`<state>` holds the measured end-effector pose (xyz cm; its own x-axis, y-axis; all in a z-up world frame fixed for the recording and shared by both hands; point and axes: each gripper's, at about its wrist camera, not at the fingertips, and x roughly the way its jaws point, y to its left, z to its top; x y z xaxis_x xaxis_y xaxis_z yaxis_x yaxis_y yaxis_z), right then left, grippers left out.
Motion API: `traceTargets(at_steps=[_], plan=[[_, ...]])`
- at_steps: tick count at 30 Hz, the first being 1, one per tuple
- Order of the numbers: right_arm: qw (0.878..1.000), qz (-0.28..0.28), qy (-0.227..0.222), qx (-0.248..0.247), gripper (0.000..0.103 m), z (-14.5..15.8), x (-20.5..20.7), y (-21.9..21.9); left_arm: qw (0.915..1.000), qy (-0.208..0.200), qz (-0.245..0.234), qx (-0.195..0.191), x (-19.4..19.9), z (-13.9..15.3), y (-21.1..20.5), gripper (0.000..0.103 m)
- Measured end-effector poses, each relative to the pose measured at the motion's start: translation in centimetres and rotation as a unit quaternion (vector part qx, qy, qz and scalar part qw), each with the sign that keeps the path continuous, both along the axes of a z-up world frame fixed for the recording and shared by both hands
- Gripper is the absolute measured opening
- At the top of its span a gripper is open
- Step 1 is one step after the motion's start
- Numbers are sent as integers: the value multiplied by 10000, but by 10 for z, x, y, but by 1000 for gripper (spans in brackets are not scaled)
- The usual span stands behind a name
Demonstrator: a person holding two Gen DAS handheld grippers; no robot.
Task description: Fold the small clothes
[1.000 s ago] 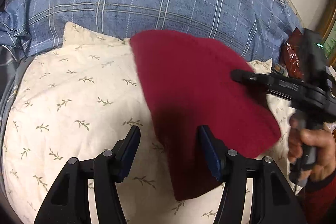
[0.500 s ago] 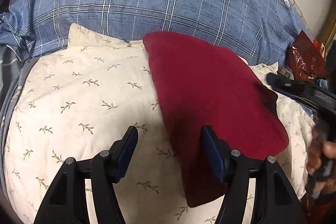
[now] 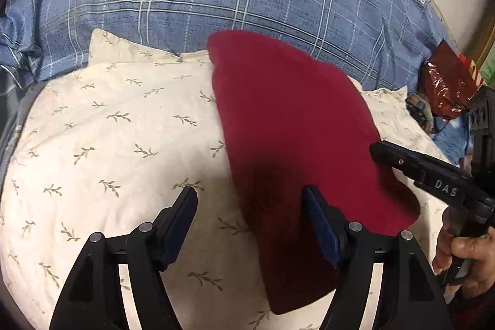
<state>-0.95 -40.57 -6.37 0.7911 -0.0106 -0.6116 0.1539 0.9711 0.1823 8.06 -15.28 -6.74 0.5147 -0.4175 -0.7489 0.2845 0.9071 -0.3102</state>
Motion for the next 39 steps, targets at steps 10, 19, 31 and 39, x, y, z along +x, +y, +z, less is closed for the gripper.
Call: traceTargets(at_steps=[10,19,31,39], plan=[[9944,-254,-372,959,92,-2,10,-34,9955,424,57,-845,38,-13,8,80],[9797,389,-259,1949,70,-34,37,-47,9901,596,-161,-1257,77,-39,-7,74],[9736,1219,-454,1878,50,4,-24,25,9958,436,-52,-808,-5,11,54,56],[9824,960,200,1589,64,-30,-53,53,9981,503,173,-304,-32,-12,62,61]])
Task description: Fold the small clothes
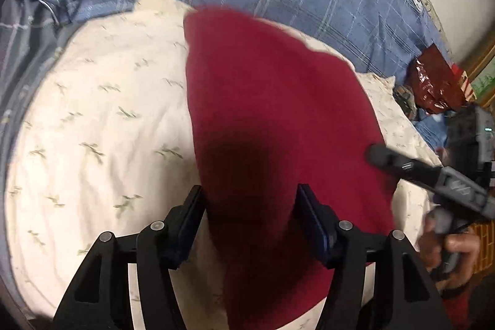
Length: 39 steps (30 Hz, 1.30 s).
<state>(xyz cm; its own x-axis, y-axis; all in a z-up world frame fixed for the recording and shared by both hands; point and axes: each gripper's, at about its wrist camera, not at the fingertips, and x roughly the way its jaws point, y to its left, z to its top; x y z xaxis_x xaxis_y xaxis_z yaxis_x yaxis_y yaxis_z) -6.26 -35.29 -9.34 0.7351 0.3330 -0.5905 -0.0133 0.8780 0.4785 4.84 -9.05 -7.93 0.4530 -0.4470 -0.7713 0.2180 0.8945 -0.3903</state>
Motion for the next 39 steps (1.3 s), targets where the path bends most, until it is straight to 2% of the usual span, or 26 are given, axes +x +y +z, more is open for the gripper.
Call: traceTargets(at_steps=[4,8,9,11,13,14,17,20,24,30,34,39], plan=[[9978,-273,-560,-239,64,37,-20,2,9976,-585,212,311,5,26,-8,62],[9923,128,-883,-857,57,64,-2,33,9957,-716,318,502,21,27,-24,64],[9916,150,-880,-939,55,64,5,39,9951,-715,344,586,21,24,-29,64],[9911,183,-682,-1130,43,56,28,47,9948,-678,361,662,26,14,-32,65],[9885,-65,-357,-1471,36,41,47,47,9955,-622,357,620,30,7,-35,68],[9882,-131,-269,-1505,36,33,50,44,9956,-602,352,624,31,3,-37,70],[9916,-181,-301,-1247,36,19,56,35,9957,-565,342,656,37,-5,-34,72],[9910,-173,-382,-1268,36,16,52,36,9956,-565,348,658,39,-6,-34,73],[9908,-155,-343,-1302,37,22,47,37,9947,-634,376,719,35,-5,-32,73],[9869,-180,-514,-1518,47,36,7,48,9937,-696,408,772,26,-2,-32,73],[9833,-265,-155,-1795,48,14,4,48,9924,-779,397,862,20,-2,-36,73],[9868,-325,-165,-1578,52,4,5,42,9908,-926,436,888,11,-1,-36,73]])
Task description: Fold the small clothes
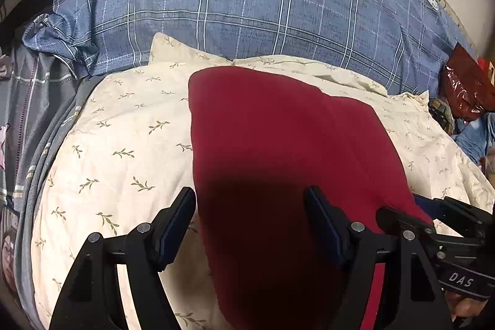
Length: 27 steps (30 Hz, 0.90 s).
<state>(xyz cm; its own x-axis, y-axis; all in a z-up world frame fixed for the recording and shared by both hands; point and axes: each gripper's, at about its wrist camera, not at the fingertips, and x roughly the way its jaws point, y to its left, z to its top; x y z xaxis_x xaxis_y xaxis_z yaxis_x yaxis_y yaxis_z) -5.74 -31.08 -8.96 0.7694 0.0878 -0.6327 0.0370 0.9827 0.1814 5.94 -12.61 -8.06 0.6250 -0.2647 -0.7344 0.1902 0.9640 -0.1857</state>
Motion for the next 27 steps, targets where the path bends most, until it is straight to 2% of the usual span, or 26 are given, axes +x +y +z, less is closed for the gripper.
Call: traceTargets(at_steps=[5,8,14,18,21,27], plan=[[9998,-140,-105,47,55,11,-15,2,9998,-188,70,-43,-12,4,6,73],[9992,-274,-293,-79,65,19,-26,8,9993,-343,160,6,-24,11,11,73],[9964,-528,-641,-164,76,36,-36,19,9957,-826,301,304,-57,34,24,73],[9947,-596,-760,-347,81,42,-38,31,9925,-1102,355,391,-78,44,30,73],[9936,-651,-805,-451,82,43,-40,37,9933,-1076,253,324,-87,43,33,73],[9930,-711,-771,-535,82,39,-43,44,9907,-1261,393,319,-90,44,42,73]])
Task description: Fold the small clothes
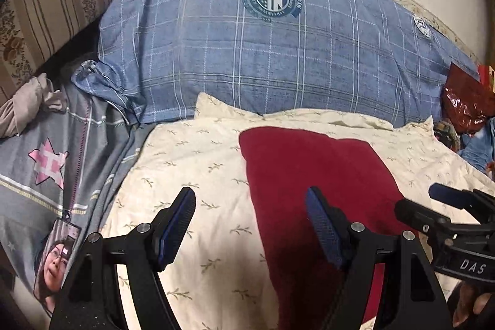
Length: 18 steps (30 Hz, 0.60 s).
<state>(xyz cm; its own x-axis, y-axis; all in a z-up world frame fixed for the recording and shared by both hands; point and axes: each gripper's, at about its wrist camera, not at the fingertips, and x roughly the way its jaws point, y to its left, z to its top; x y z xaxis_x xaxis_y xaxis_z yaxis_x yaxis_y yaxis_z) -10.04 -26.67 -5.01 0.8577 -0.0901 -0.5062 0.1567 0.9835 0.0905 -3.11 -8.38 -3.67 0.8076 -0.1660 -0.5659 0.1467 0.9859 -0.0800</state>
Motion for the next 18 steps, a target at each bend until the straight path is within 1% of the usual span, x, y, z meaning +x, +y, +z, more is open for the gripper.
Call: traceTargets(at_steps=[3,8,18], plan=[[10000,-58,21,-70,82,-1,-1,3,10000,-25,39,-19,0,-3,3,75],[10000,-61,20,-17,83,-1,2,4,10000,34,71,54,5,-6,3,75],[9999,-28,109,-9,83,-7,8,6,9999,19,60,103,11,-8,3,75]])
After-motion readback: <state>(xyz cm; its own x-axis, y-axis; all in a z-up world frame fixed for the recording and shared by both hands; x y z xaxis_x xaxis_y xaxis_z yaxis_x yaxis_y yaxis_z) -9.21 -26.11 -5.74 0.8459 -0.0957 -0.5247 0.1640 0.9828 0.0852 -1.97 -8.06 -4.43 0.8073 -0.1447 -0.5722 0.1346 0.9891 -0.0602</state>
